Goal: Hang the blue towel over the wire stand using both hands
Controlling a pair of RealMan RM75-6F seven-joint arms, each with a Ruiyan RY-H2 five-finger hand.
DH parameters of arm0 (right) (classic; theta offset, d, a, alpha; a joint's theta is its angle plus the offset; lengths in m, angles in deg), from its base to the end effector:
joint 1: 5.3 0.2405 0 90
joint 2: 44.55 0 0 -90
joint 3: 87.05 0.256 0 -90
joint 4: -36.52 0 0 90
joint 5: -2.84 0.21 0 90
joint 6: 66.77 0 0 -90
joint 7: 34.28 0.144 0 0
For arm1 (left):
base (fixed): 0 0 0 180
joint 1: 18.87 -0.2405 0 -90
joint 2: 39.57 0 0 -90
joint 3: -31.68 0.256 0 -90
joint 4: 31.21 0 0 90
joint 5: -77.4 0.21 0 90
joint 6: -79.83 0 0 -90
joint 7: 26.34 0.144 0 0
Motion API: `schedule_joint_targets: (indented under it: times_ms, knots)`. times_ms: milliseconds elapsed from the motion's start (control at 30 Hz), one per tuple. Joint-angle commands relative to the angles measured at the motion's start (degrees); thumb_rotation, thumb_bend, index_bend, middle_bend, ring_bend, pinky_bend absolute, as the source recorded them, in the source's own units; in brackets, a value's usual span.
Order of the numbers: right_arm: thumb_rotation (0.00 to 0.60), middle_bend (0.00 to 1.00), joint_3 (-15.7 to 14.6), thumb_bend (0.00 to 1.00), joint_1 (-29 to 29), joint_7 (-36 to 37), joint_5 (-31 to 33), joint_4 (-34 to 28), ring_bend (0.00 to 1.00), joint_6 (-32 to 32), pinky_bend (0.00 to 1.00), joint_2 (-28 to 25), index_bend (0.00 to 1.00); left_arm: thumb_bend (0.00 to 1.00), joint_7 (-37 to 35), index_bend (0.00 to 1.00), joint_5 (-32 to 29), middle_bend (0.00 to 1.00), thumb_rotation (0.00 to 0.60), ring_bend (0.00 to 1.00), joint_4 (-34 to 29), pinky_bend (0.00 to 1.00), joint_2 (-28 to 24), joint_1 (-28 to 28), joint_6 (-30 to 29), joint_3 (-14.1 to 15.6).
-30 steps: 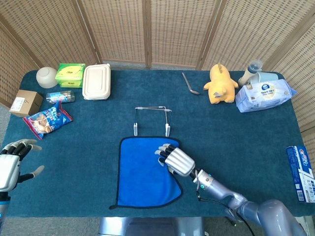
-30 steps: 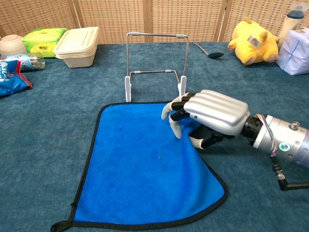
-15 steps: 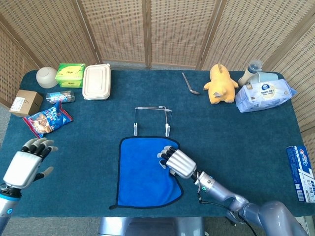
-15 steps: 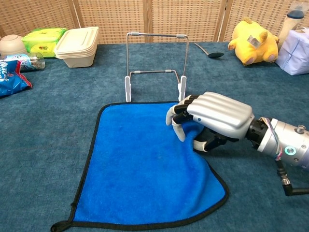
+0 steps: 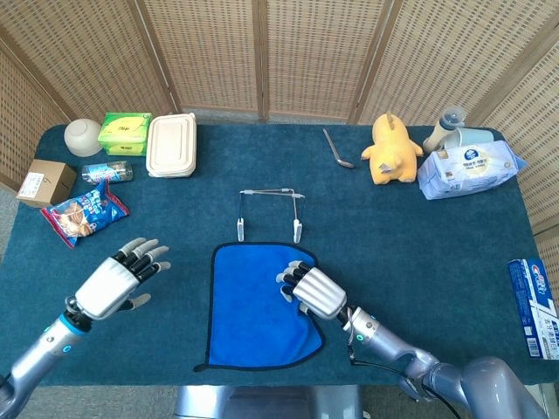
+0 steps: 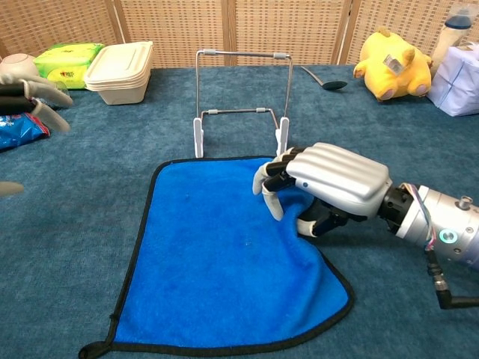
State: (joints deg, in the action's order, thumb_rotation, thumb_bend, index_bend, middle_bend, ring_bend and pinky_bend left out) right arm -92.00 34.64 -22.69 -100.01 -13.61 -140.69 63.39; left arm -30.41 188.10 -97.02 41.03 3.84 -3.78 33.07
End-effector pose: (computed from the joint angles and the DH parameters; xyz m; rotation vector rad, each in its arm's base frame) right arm -0.1593 -0.2849 -0.0920 2.2084 -0.6325 1.3254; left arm -0.2604 0.2481 0.0629 -2.0121 -0.4492 -1.1324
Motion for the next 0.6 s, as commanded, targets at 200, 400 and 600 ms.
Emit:
schedule_joint_targets:
  times_ms: [200, 400, 600]
  knots:
    - [0.6, 0.34, 0.0, 0.39, 0.0, -0.1, 0.5, -0.4, 0.31, 1.0, 0.27, 0.0, 0.77, 0.24, -4.3, 0.27, 1.4, 0.14, 0.6, 0.08, 7.4, 0.14, 7.5, 3.9, 1.4, 2.2]
    - [0.6, 0.34, 0.0, 0.39, -0.3, 0.0, 0.8, -0.2, 0.31, 1.1, 0.27, 0.1, 0.77, 0.24, -5.8, 0.28, 1.2, 0.14, 0.6, 0.08, 10.5, 0.14, 10.6, 5.2, 2.0, 3.3]
    - [0.6, 0.34, -0.1, 0.39, -0.5, 0.5, 1.0, 0.3, 0.31, 1.3, 0.27, 0.2, 0.77, 0.24, -6.8, 0.28, 0.5, 0.14, 0.6, 0.07, 13.2, 0.14, 14.0, 6.3, 2.6, 4.1]
